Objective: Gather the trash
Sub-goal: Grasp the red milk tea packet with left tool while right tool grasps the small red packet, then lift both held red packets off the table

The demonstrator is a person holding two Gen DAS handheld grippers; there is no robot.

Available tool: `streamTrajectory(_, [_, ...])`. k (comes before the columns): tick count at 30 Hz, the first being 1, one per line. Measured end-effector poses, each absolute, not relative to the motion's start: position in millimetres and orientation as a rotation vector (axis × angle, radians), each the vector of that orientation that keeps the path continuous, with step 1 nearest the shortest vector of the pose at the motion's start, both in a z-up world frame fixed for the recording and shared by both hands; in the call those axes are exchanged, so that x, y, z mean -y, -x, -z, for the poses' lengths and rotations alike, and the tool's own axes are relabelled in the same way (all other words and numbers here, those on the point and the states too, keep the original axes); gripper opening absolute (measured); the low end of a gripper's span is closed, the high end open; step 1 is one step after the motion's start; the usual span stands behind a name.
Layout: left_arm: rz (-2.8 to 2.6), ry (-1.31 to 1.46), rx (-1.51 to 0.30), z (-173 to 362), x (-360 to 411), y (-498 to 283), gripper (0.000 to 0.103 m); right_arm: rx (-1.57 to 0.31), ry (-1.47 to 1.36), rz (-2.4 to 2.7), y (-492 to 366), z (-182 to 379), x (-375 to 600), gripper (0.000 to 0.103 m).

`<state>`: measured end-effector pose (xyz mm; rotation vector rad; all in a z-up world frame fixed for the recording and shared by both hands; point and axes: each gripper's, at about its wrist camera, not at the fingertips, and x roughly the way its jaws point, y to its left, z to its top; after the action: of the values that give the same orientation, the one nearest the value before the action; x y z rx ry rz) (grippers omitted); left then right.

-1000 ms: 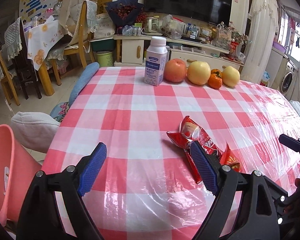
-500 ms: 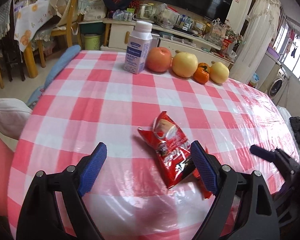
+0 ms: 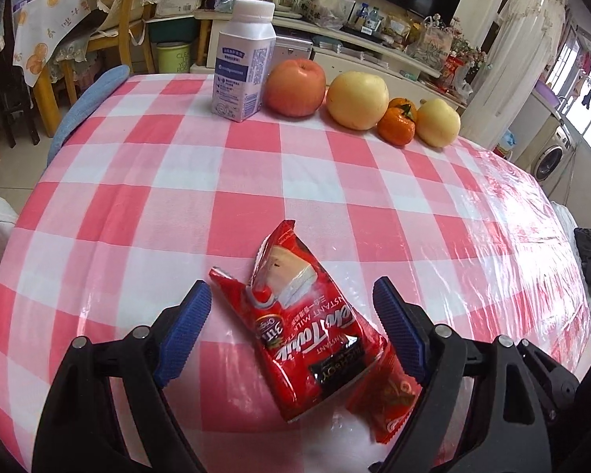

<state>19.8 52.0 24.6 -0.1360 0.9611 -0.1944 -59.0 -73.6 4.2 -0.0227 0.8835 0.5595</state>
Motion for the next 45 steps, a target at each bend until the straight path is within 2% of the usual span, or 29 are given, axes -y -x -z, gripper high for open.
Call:
streamTrajectory(6, [0.163, 0.132, -0.976, -19.7, -49.6, -30.3, 0.082, -0.892, 0.017, -0.580, 55.1, -0.8, 70.8, 0.085])
streamTrajectory(8, [0.152, 0.124, -0.982, -18.3, -48.7, -33.7, 0.073, -0.896, 0.023, -0.585, 54.8, 0.7, 68.9, 0.084])
streamTrajectory(12, [0.148, 0.114, -0.998, -13.9, -46.1, -35.5, 0.067, -0.905, 0.038, -0.600, 54.0, 4.1, 64.5, 0.080])
streamTrajectory(17, [0.144, 0.086, -0.995, -13.1, -42.1, -34.7, 0.063, -0.907, 0.037, -0.601, 53.5, 5.6, 64.1, 0.075])
streamTrajectory(22, [0.151, 0.081, -0.986, -13.4, -42.6, -32.4, 0.057, -0.901, 0.039, -0.594, 52.2, 6.2, 65.1, 0.063])
streamTrajectory(26, [0.160, 0.070, -0.979, -13.2, -42.7, -30.5, 0.055, -0.904, 0.050, -0.587, 50.2, 8.2, 65.0, 0.058])
streamTrajectory(34, [0.160, 0.077, -0.973, -14.2, -52.8, -26.3, 0.054, -0.895, 0.049, -0.570, 48.5, 9.8, 68.4, 0.042])
streamTrajectory(45, [0.144, 0.119, -0.943, -23.9, -80.6, -17.2, 0.053, -0.892, 0.032, -0.557, 47.8, 9.5, 70.3, 0.039])
